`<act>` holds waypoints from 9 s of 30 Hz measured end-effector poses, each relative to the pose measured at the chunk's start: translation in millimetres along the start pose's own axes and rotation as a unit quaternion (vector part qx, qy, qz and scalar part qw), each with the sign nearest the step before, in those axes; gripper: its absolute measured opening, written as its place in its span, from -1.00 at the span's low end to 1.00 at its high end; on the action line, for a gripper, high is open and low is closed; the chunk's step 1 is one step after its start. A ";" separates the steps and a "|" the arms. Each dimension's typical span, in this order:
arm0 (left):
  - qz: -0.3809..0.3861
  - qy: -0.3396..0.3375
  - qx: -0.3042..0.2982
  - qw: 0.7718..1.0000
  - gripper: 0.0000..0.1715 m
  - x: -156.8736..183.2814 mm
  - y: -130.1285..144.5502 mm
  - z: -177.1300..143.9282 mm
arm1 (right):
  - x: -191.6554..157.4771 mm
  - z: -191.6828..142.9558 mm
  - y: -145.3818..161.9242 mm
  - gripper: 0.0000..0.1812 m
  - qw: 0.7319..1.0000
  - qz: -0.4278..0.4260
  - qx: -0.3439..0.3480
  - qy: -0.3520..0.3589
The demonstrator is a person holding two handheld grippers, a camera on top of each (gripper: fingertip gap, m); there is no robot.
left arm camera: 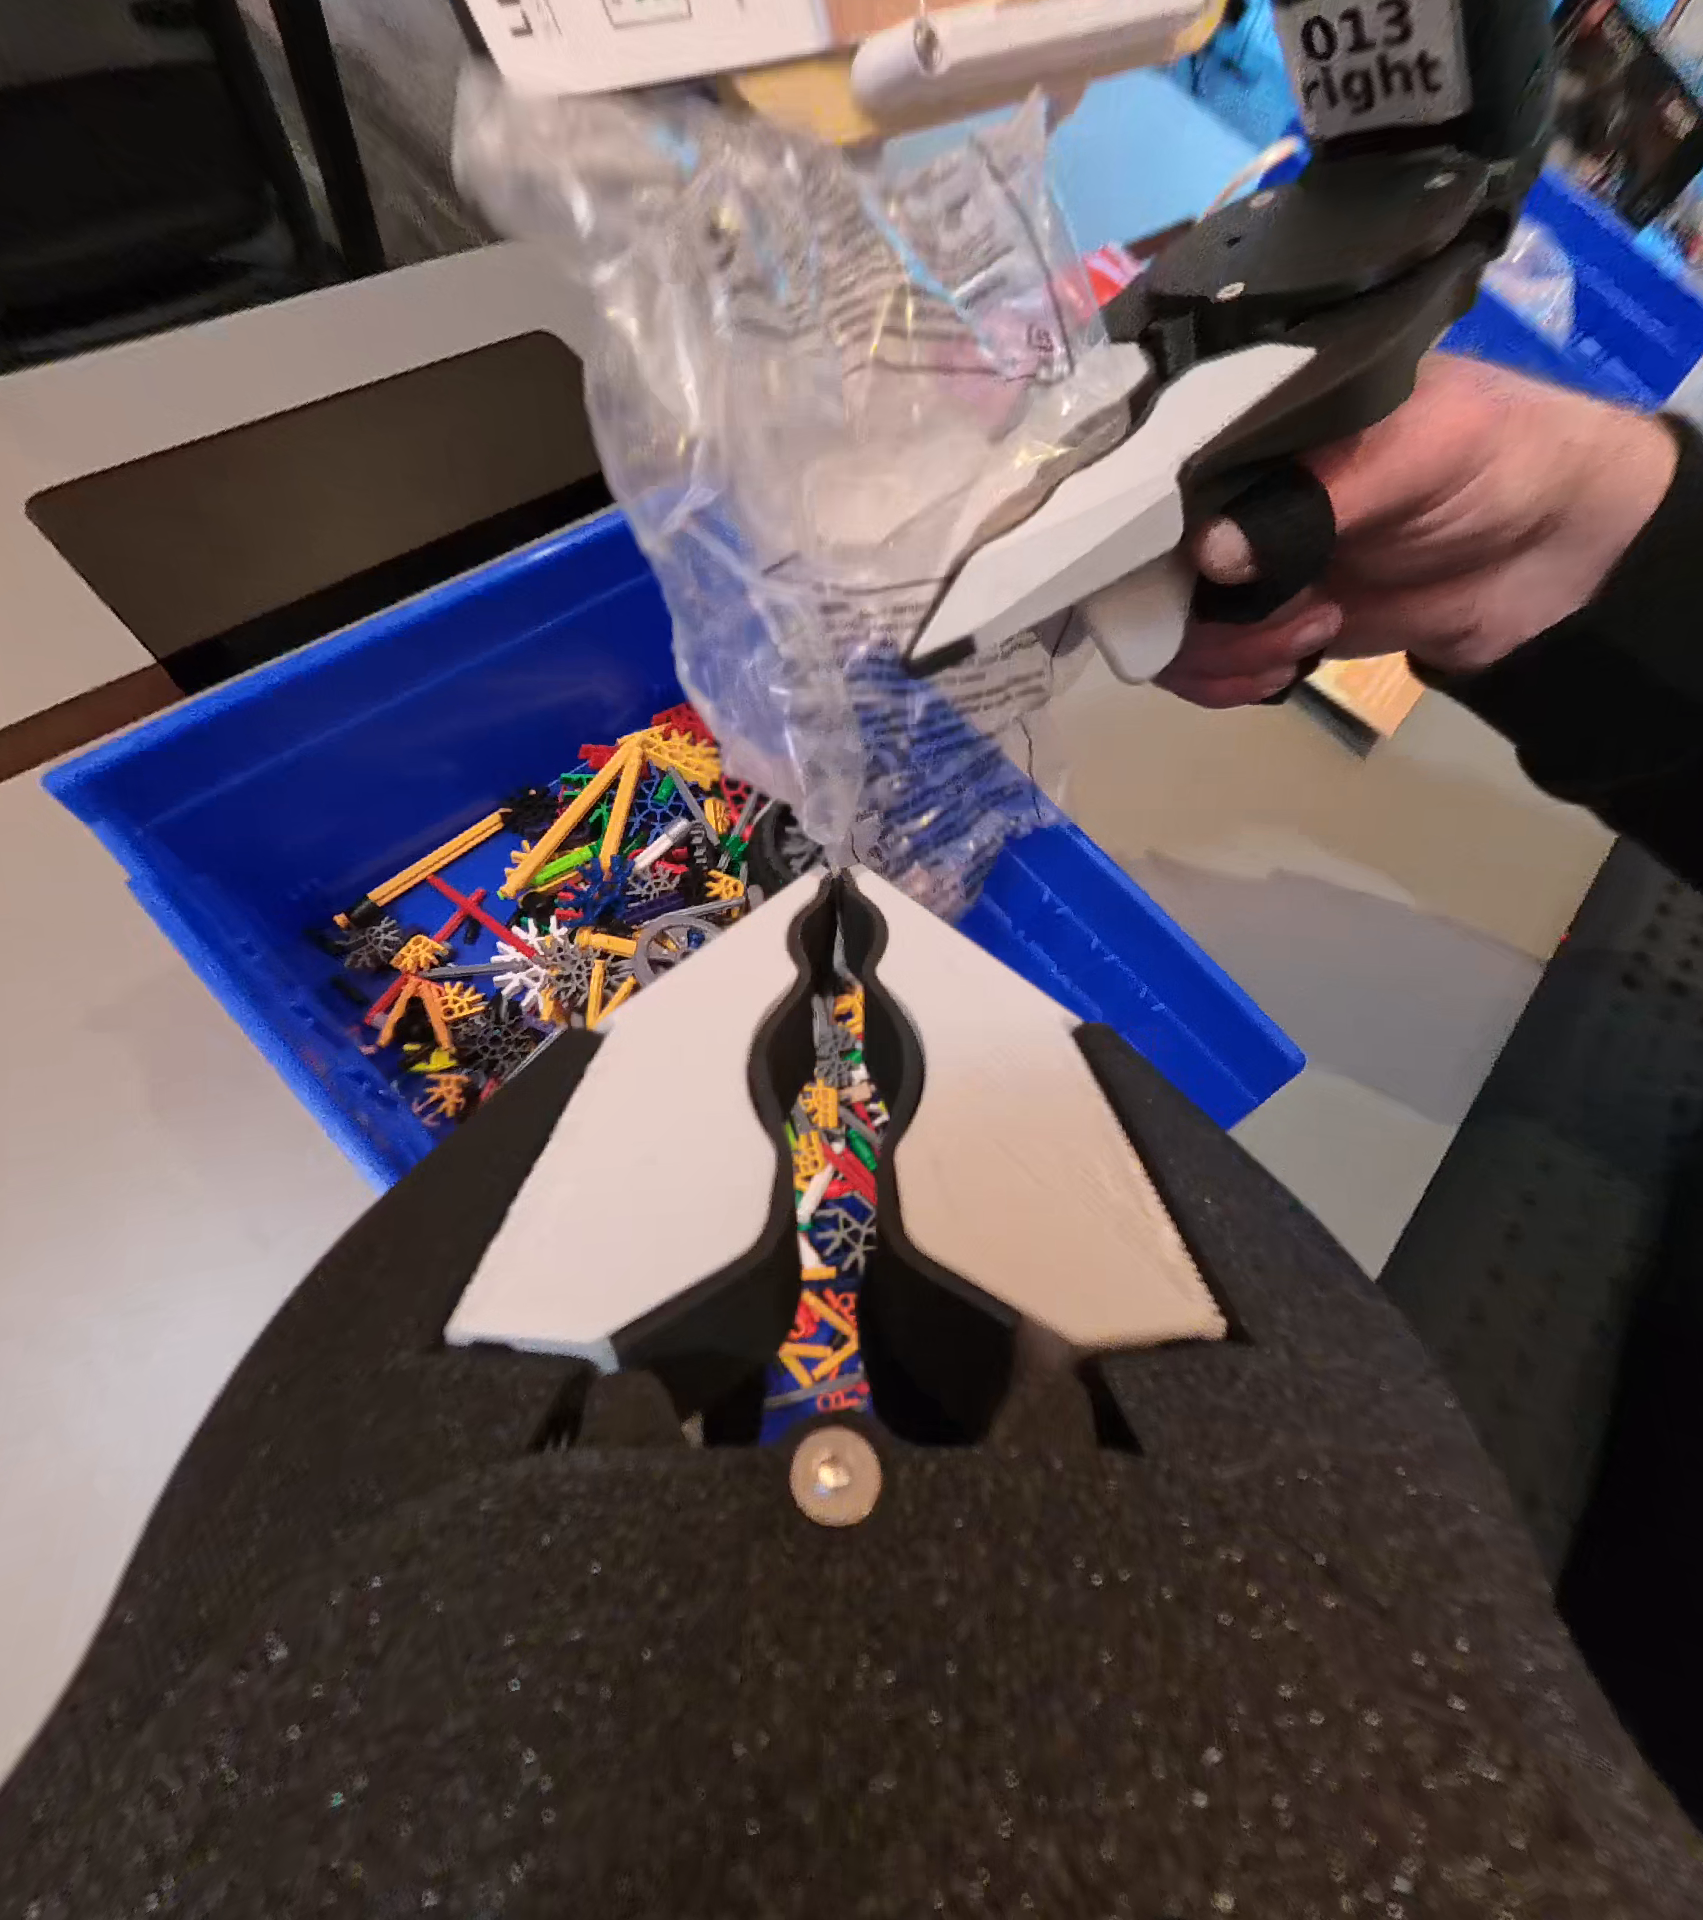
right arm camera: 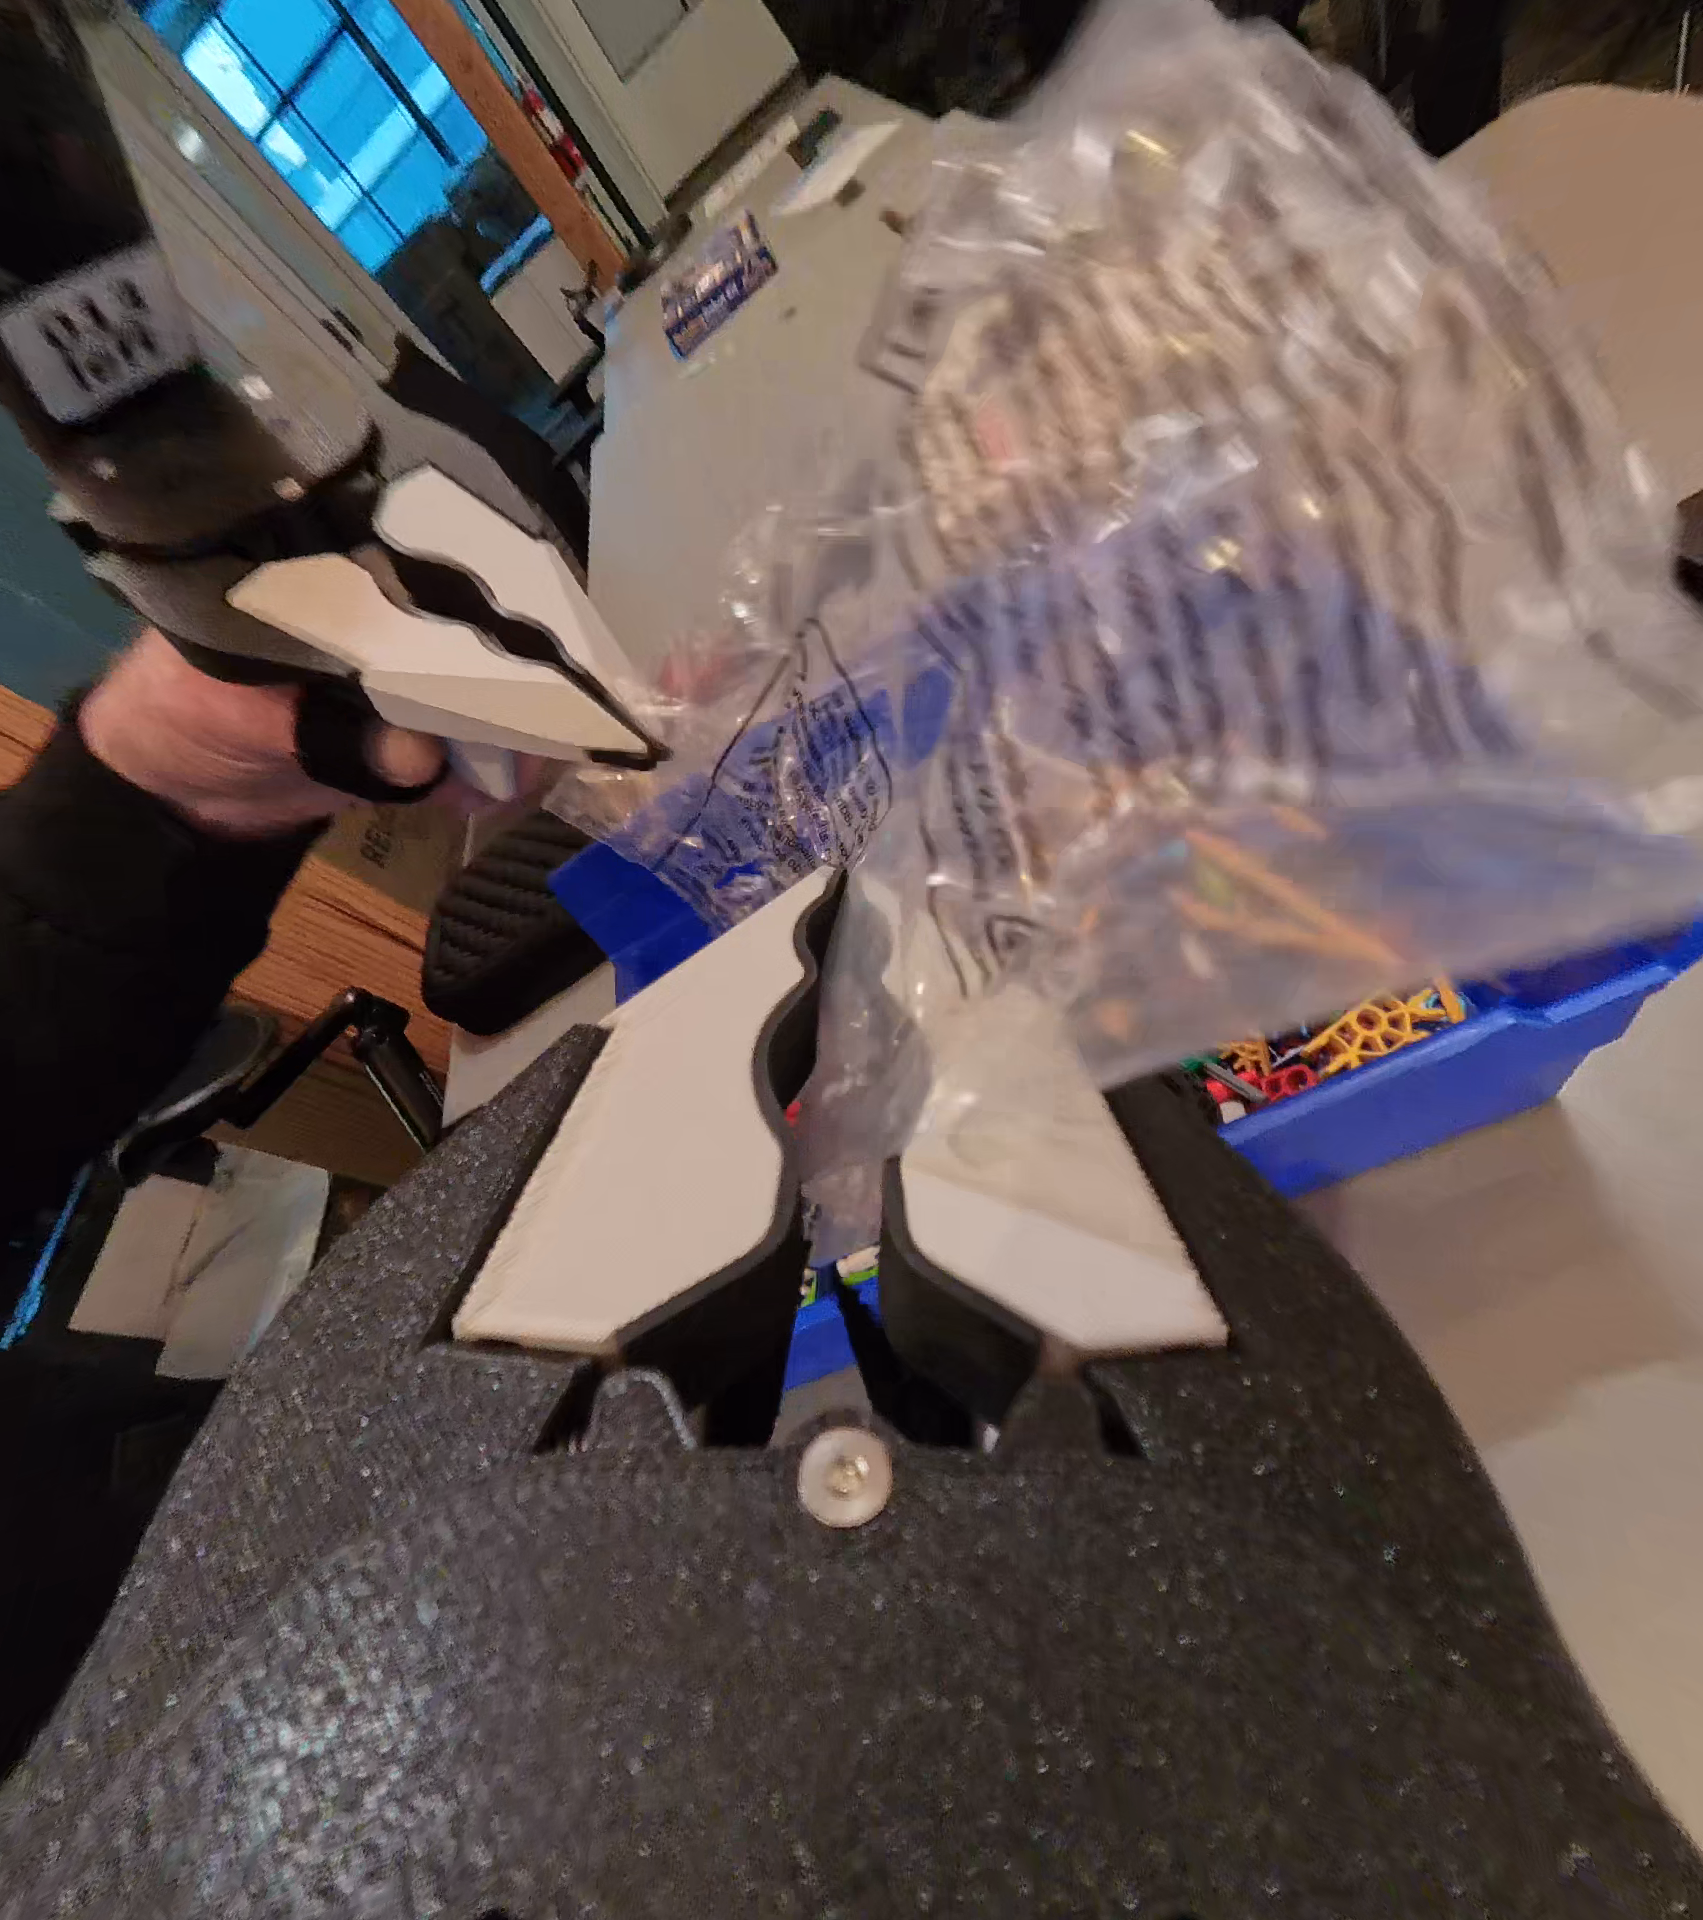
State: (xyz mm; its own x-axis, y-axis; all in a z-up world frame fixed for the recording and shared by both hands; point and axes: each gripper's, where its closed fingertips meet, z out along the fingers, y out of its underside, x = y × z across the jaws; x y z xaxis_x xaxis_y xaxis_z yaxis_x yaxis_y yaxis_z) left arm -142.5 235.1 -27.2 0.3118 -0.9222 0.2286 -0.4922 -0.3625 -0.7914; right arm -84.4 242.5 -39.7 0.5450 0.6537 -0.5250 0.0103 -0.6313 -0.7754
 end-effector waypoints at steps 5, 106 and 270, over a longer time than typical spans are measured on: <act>-0.005 -0.036 -0.038 0.999 -1.00 -13.5 0.3 -0.9 | 4.6 4.6 2.1 -1.00 1.000 0.011 -0.002 0.010; 0.087 0.159 -0.191 0.965 -0.32 292.1 30.2 363.9 | 155.4 -626.3 239.9 -0.55 0.900 0.104 -0.118 0.406; -0.017 -0.045 -0.077 0.996 0.17 227.2 104.6 224.7 | 55.2 -328.9 312.0 0.44 0.922 -0.035 -0.073 0.379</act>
State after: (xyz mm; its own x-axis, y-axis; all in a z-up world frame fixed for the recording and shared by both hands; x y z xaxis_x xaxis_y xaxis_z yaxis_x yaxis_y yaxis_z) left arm 59.5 17.8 -185.5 0.3985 -0.8958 0.1970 -0.5970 -0.4164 -0.6857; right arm 224.6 -55.6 -195.3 0.9676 0.2500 -0.0361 0.1504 -0.6850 -0.7128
